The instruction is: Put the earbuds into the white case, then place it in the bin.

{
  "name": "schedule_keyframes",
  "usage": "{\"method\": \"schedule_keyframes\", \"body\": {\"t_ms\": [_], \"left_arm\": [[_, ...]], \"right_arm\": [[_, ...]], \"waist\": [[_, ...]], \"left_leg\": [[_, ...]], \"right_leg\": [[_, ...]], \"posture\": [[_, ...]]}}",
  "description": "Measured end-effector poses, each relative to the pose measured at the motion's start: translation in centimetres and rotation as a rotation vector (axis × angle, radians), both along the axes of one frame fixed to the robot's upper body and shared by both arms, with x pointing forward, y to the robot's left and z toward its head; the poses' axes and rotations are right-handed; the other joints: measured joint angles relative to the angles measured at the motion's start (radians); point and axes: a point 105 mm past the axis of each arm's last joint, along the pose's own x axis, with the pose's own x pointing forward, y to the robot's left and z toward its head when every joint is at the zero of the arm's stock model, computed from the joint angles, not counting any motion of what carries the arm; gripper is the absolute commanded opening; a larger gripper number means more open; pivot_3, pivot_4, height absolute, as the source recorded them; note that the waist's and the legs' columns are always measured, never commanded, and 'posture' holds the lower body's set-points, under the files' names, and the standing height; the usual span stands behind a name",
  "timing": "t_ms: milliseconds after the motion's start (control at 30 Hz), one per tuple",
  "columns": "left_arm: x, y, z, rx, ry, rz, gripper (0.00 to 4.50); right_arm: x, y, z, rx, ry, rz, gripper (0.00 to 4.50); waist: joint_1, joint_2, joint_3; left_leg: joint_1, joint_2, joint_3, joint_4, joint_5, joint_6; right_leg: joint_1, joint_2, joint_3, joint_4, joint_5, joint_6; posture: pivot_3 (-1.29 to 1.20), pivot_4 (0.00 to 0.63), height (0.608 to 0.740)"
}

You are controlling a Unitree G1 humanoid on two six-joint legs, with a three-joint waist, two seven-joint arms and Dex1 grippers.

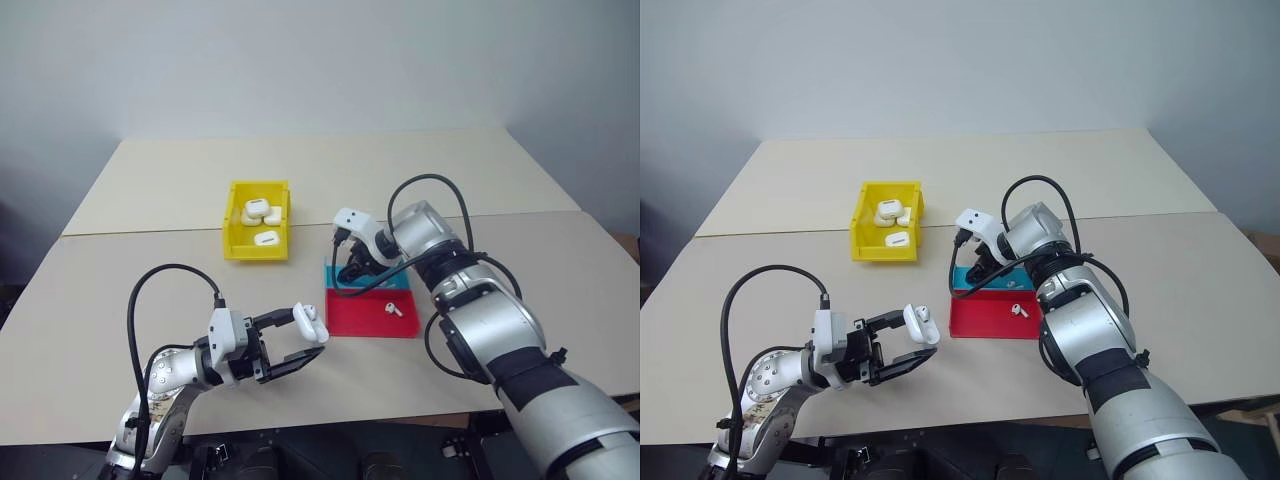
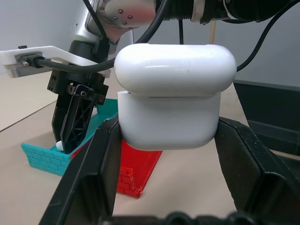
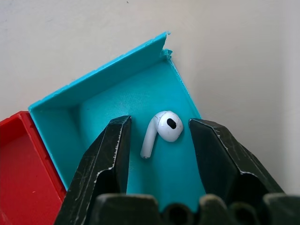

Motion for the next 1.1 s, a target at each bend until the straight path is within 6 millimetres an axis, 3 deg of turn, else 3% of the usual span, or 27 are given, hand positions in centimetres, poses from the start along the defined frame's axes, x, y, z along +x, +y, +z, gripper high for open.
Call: {"method": "schedule_keyframes", "body": {"t_ms": [233, 300, 533, 633, 733, 1100], "left_arm": [[0.04, 0.02, 0.01, -0.001, 0.000, 0.004, 2.72], [0.05, 0.02, 0.02, -0.002, 0.000, 0.005, 2.72], [0.06, 0.02, 0.02, -0.002, 0.000, 0.006, 2.72], [0.07, 0.01, 0.04, -0.002, -0.001, 0.006, 2.72], [0.11, -0.01, 0.12, -0.002, -0.004, 0.005, 2.72], [0.14, -0.09, 0.20, -0.008, -0.007, 0.004, 2.72]], "right_arm": [[-0.02, 0.03, -0.04, -0.015, -0.004, 0.006, 2.44], [-0.02, 0.03, -0.04, -0.016, -0.005, 0.006, 2.05], [0.03, -0.06, -0.05, -0.020, -0.008, 0.003, 2.05], [0.03, -0.14, -0.05, -0.022, -0.008, 0.002, 1.48], [0.07, -0.28, 0.01, -0.025, -0.012, 0.002, 0.62], [0.17, -0.35, 0.07, -0.027, -0.021, -0.004, 0.62]], "waist": [[0.000, 0.000, 0.000], [0.000, 0.000, 0.000], [0.000, 0.000, 0.000], [0.000, 0.000, 0.000], [0.000, 0.000, 0.000], [0.000, 0.000, 0.000]], "left_leg": [[0.000, 0.000, 0.000, 0.000, 0.000, 0.000], [0.000, 0.000, 0.000, 0.000, 0.000, 0.000], [0.000, 0.000, 0.000, 0.000, 0.000, 0.000], [0.000, 0.000, 0.000, 0.000, 0.000, 0.000], [0.000, 0.000, 0.000, 0.000, 0.000, 0.000], [0.000, 0.000, 0.000, 0.000, 0.000, 0.000]], "right_leg": [[0.000, 0.000, 0.000, 0.000, 0.000, 0.000], [0.000, 0.000, 0.000, 0.000, 0.000, 0.000], [0.000, 0.000, 0.000, 0.000, 0.000, 0.000], [0.000, 0.000, 0.000, 0.000, 0.000, 0.000], [0.000, 0.000, 0.000, 0.000, 0.000, 0.000], [0.000, 0.000, 0.000, 0.000, 0.000, 0.000]], "posture": [[0.00, 0.150, 0.740], [0.00, 0.150, 0.740], [0.00, 0.150, 0.740], [0.00, 0.150, 0.740], [0.00, 0.150, 0.740], [0.00, 0.150, 0.740]]}}
